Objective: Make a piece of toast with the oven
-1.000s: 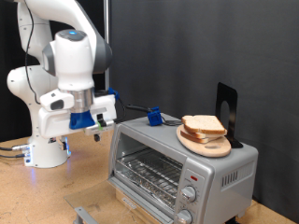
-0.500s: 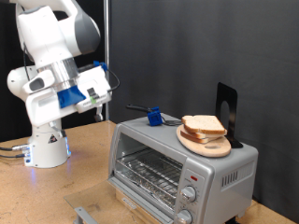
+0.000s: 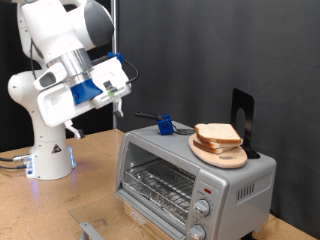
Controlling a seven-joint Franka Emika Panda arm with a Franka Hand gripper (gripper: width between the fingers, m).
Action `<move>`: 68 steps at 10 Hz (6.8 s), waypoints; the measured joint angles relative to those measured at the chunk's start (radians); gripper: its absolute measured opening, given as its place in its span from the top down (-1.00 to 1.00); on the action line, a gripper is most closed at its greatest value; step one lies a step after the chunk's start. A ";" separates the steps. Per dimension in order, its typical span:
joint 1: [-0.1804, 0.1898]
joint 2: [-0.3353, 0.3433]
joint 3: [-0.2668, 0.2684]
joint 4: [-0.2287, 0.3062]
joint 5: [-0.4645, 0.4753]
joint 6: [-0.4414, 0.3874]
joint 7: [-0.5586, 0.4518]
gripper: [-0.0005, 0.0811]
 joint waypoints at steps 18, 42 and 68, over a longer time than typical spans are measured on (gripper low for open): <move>0.136 -0.169 0.276 0.158 -0.304 -0.477 -0.296 -0.99; 0.197 -0.121 0.416 -0.176 -0.307 -0.046 -0.267 -0.99; 0.200 -0.032 0.416 -0.246 -0.251 0.148 -0.301 -0.99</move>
